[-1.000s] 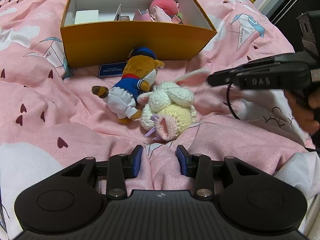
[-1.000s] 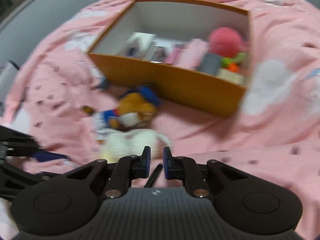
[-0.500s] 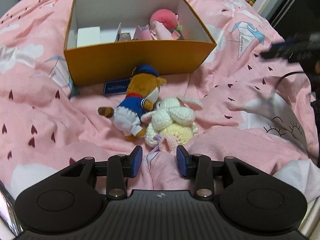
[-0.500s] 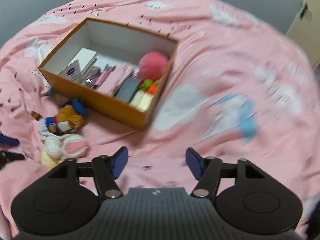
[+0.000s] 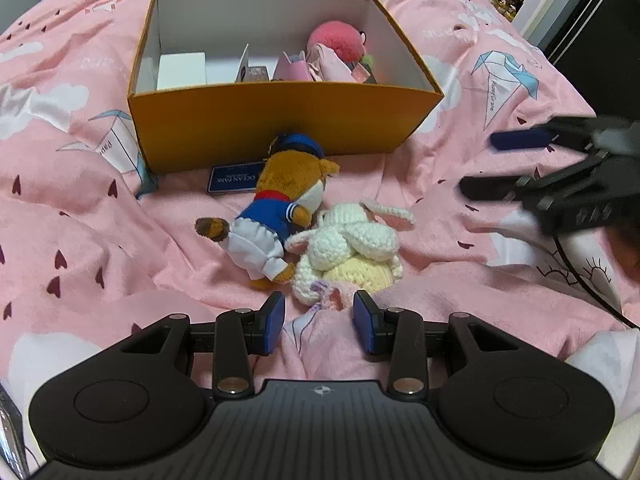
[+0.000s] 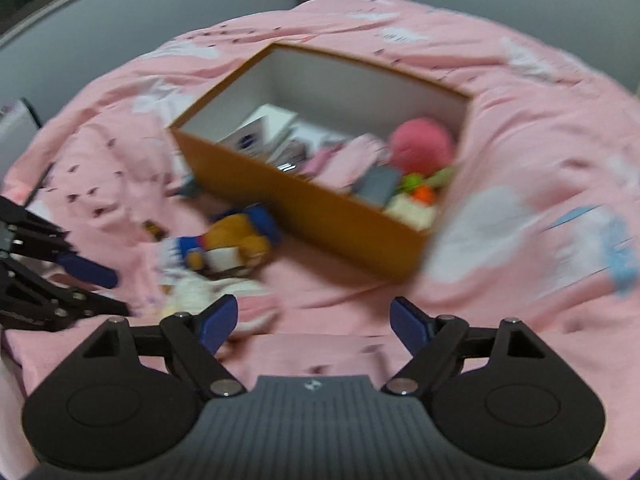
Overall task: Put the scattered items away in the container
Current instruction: 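Approach the knit bunny with the right tool while the left tool approaches the plush duck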
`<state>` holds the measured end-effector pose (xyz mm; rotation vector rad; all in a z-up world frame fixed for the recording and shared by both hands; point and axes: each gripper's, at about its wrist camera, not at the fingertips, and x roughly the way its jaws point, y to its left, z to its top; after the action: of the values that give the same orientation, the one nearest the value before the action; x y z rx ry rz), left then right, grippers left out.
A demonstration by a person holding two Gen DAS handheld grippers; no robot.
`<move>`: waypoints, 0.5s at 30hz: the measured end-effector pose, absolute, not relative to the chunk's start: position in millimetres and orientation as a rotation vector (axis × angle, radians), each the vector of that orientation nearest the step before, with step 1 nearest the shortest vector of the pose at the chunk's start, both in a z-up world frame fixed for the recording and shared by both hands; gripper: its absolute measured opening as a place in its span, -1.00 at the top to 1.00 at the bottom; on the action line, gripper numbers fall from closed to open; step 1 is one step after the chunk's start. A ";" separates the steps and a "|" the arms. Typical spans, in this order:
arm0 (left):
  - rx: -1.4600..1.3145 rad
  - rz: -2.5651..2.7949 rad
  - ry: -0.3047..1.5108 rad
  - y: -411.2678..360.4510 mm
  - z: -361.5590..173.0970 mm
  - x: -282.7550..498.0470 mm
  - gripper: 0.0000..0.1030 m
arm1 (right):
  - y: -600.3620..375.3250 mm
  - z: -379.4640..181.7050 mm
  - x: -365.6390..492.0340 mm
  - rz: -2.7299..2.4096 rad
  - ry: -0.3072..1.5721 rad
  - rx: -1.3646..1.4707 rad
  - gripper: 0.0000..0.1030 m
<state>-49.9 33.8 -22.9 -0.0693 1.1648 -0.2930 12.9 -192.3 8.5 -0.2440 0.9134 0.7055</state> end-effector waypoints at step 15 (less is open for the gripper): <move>-0.092 -0.316 1.242 33.4 -34.7 -55.9 0.18 | -147.1 -44.6 14.7 0.819 1.214 -0.077 -0.49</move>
<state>-55.9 33.4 -34.7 -0.0916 1.2419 -0.3164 14.7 -147.1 -44.6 -0.0769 1.2144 0.8194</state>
